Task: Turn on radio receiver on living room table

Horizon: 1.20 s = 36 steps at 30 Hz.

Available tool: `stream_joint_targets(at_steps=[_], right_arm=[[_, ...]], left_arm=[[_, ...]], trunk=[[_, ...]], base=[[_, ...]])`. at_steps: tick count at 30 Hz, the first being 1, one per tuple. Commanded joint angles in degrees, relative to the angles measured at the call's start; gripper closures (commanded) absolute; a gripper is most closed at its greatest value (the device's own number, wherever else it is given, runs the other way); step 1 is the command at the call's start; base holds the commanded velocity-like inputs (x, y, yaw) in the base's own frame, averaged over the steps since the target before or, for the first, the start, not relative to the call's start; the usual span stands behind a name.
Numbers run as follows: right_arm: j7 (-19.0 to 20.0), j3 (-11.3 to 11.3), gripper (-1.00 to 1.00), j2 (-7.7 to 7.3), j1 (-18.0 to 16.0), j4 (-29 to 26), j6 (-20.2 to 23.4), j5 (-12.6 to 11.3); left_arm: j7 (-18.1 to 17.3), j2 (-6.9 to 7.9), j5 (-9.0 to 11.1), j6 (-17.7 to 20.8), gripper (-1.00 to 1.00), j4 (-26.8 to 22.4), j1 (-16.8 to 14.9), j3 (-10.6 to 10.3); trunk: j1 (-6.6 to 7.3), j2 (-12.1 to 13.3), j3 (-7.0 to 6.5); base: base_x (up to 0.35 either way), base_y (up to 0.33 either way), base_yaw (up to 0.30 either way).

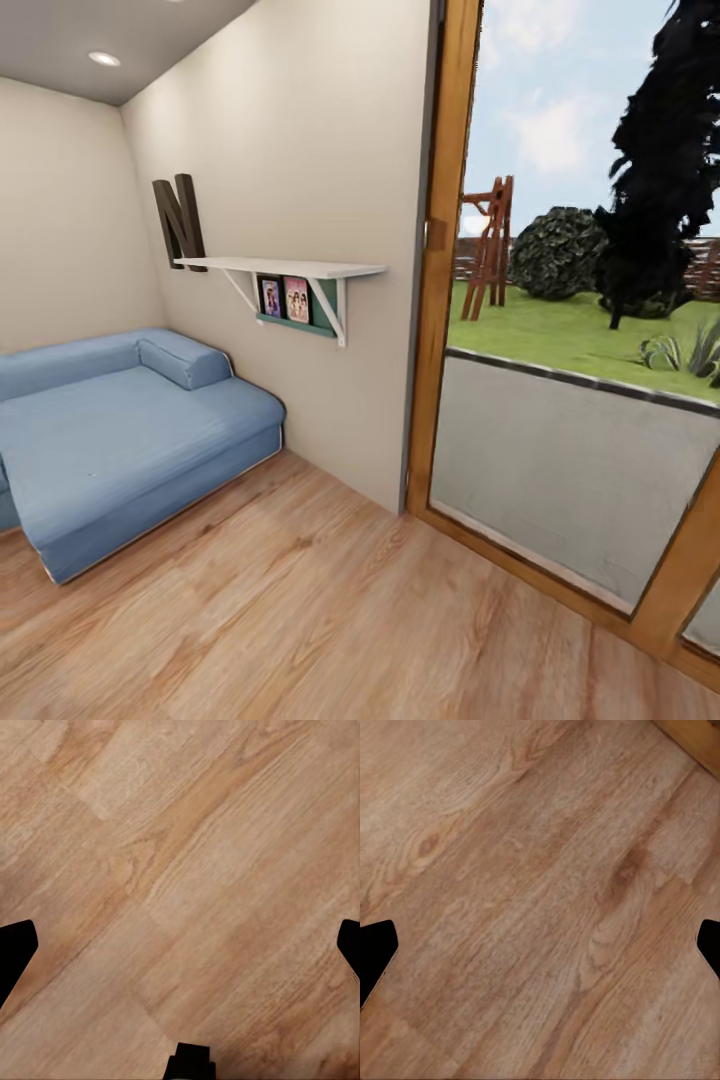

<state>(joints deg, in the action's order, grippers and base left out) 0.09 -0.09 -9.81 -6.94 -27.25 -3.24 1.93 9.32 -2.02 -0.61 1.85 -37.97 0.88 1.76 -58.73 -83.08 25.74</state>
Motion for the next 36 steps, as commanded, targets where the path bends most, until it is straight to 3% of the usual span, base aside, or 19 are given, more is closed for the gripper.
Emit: stream_joint_targets(at_steps=[1, 36], right_arm=[[0.0, 0.0, -1.0, 0.02, 0.0, 0.0, 0.0, 0.0], [-0.1, 0.0, -1.0, 0.01, 0.0, 0.0, 0.0, 0.0]], left_arm=[[0.0, 0.0, 0.0, 0.0, -1.0, 0.0, 0.0, 0.0], [0.0, 0.2, 0.0, 0.0, -1.0, 0.0, 0.0, 0.0]], trunk=[[0.0, 0.0, 0.0], [0.0, 0.0, 0.0]], base=[[0.325, -0.098, 0.242], [0.325, -0.038, 0.26]])
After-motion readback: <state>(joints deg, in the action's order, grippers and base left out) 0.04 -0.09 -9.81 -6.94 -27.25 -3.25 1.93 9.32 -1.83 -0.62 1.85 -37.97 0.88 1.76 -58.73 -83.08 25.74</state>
